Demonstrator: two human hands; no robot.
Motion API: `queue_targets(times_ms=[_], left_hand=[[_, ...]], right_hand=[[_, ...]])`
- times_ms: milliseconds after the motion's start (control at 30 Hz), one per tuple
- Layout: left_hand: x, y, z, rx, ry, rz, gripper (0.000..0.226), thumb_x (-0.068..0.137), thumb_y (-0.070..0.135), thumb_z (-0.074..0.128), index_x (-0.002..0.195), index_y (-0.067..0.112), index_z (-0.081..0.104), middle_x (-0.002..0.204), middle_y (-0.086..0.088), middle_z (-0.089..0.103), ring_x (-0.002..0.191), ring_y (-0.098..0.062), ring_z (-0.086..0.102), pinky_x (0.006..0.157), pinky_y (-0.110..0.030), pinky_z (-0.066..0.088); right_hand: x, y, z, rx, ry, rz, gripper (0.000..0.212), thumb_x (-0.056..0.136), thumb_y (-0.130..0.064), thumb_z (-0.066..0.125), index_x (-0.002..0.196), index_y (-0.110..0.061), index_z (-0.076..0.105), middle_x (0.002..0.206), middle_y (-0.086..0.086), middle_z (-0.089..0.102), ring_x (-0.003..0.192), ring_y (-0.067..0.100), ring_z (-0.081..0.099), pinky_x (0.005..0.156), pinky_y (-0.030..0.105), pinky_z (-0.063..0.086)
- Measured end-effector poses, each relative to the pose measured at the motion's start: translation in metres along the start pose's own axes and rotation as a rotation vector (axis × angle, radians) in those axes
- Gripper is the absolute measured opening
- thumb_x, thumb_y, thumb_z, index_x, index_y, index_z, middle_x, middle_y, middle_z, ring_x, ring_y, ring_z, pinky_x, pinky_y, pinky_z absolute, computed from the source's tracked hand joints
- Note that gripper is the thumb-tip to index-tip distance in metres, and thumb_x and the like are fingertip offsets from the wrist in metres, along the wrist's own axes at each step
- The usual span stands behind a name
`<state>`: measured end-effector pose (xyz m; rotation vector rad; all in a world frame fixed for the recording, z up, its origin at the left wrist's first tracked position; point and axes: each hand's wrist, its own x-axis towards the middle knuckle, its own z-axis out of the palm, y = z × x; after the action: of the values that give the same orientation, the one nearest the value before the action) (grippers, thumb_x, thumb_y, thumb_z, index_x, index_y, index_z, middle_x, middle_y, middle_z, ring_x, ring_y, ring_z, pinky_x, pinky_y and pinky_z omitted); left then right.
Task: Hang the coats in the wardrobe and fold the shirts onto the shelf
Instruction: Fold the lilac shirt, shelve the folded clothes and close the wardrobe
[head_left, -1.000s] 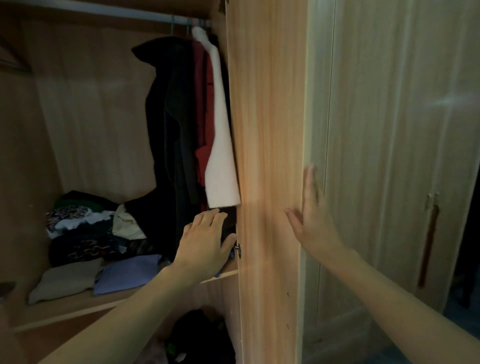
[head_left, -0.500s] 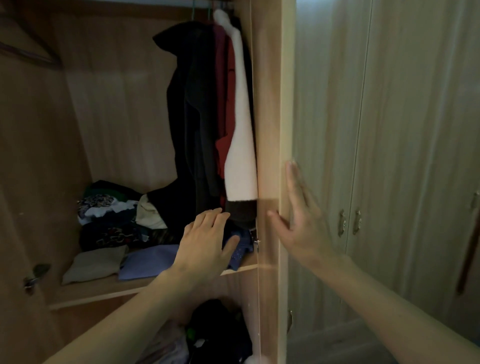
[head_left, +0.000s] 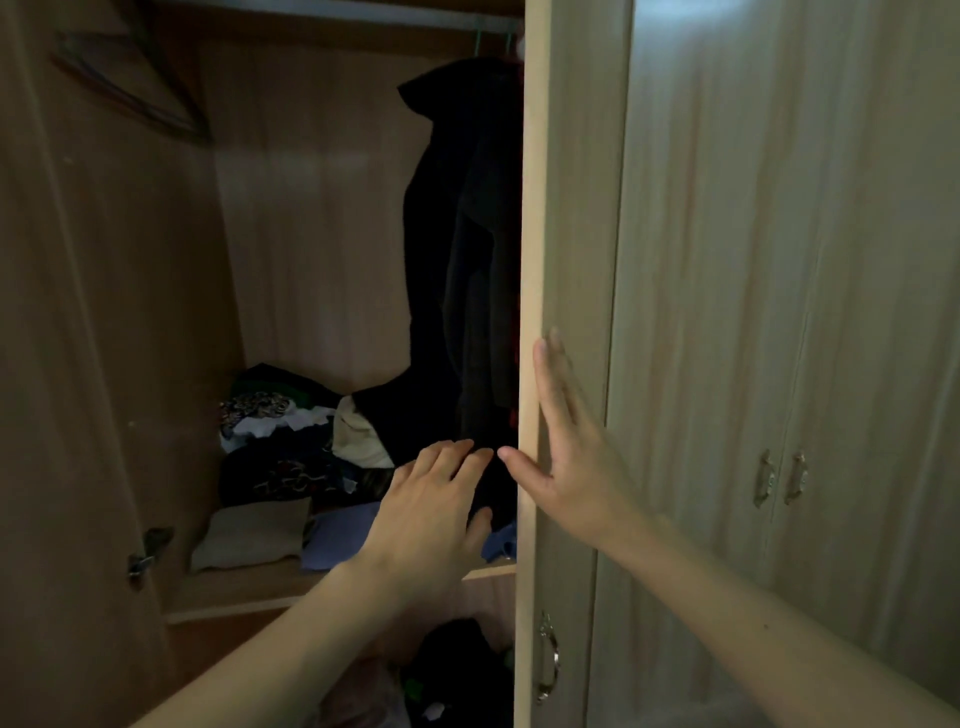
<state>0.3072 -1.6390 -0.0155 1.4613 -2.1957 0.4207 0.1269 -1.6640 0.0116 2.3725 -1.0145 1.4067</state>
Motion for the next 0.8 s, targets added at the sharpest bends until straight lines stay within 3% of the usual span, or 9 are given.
queue_targets(times_ms=[100,200,400,633,800], left_hand=[[-0.01,-0.022,0.001,-0.053,-0.019,0.044,0.059,0.096,0.035,0.043,0.151,0.026,0.025,0.156,0.008,0.026,0.145,-0.013,0.02,0.114,-0.036,0.03],[-0.016,-0.048,0.006,-0.098,-0.03,0.038,0.063,0.095,0.033,0.042,0.154,0.023,0.021,0.156,0.007,0.026,0.143,-0.013,0.022,0.113,-0.037,0.033],[-0.01,-0.098,0.023,-0.216,-0.064,0.0,0.071,0.095,0.03,0.045,0.157,0.021,0.011,0.159,0.004,0.02,0.142,-0.018,0.024,0.113,-0.041,0.033],[0.003,-0.132,0.043,-0.245,-0.04,-0.061,0.073,0.095,0.025,0.045,0.157,0.024,0.008,0.157,0.003,0.024,0.139,-0.02,0.029,0.111,-0.039,0.036],[0.017,-0.147,0.048,-0.209,-0.051,-0.103,0.069,0.097,0.029,0.043,0.157,0.021,0.012,0.157,0.0,0.027,0.139,-0.024,0.031,0.109,-0.041,0.038]], right_hand=[[0.018,-0.013,0.029,0.035,-0.034,0.037,0.109,0.086,-0.028,0.073,0.154,-0.033,-0.012,0.162,-0.012,-0.018,0.151,0.011,-0.008,0.12,0.04,0.016],[0.034,-0.022,0.06,0.062,-0.06,0.104,0.111,0.085,-0.024,0.075,0.154,-0.036,-0.011,0.161,-0.013,-0.021,0.15,0.01,-0.013,0.122,0.046,0.01],[0.06,-0.022,0.104,0.012,-0.103,0.186,0.11,0.086,-0.03,0.073,0.15,-0.048,-0.014,0.156,-0.014,-0.035,0.148,0.016,-0.022,0.118,0.06,0.014],[0.083,-0.005,0.134,-0.084,-0.093,0.11,0.106,0.083,-0.044,0.073,0.154,-0.039,-0.006,0.158,0.001,-0.034,0.147,0.022,-0.027,0.119,0.062,0.006],[0.095,0.013,0.147,-0.191,-0.139,0.053,0.102,0.085,-0.047,0.068,0.152,-0.045,-0.009,0.158,0.0,-0.034,0.147,0.027,-0.025,0.118,0.062,0.014]])
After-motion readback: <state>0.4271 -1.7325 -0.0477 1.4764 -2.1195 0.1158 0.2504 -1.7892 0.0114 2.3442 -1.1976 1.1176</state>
